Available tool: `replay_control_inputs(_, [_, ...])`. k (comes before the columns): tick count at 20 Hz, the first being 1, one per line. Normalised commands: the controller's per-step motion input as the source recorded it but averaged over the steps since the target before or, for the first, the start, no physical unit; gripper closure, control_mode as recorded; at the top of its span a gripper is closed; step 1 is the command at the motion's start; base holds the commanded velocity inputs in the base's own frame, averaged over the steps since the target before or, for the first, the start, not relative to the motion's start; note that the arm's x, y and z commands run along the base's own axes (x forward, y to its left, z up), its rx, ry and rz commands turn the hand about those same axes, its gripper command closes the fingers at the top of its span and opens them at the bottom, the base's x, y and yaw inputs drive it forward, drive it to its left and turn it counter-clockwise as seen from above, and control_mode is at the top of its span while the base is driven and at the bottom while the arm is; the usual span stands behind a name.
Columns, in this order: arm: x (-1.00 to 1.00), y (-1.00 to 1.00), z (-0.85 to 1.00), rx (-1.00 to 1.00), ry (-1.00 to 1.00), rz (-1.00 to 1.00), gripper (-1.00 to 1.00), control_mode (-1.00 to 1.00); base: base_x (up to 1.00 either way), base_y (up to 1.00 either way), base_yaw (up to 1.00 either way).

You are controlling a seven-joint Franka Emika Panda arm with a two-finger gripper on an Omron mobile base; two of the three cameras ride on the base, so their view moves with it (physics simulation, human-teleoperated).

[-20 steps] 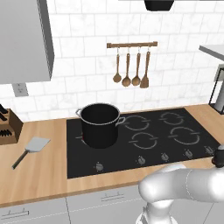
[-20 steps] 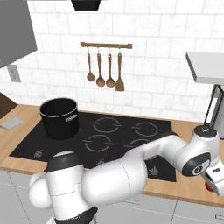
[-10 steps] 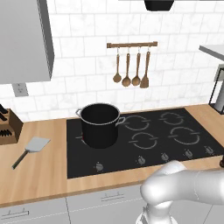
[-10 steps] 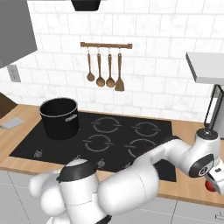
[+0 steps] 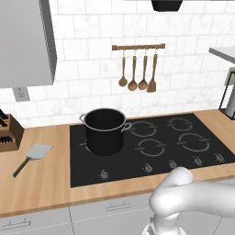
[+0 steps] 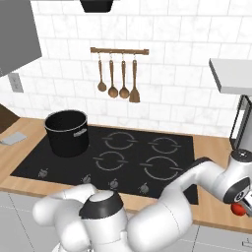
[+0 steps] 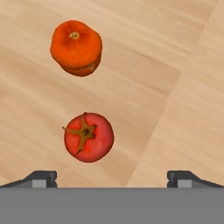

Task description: Put the tomato and squash in the pot. Retrieve the spatula and lightly stir the vegetables in the pot.

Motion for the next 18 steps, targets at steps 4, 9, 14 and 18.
replay_control_inputs(4, [0.06,-0.10,-0.09,0.00,0.00,0.02,-1.00,-1.00,0.00,0.00,0.00])
replay_control_inputs(9, [0.13,0.00,-0.02,0.00,0.00,0.00,-1.00,-1.00,0.00,0.00,0.00])
replay_control_inputs(14, [0.13,0.00,-0.06,0.00,0.00,0.00,-1.00,-1.00,0.00,0.00,0.00])
replay_control_inputs(18, [0.06,0.00,-0.12,0.00,0.00,0.00,-1.00,-1.00,0.00,0.00,0.00])
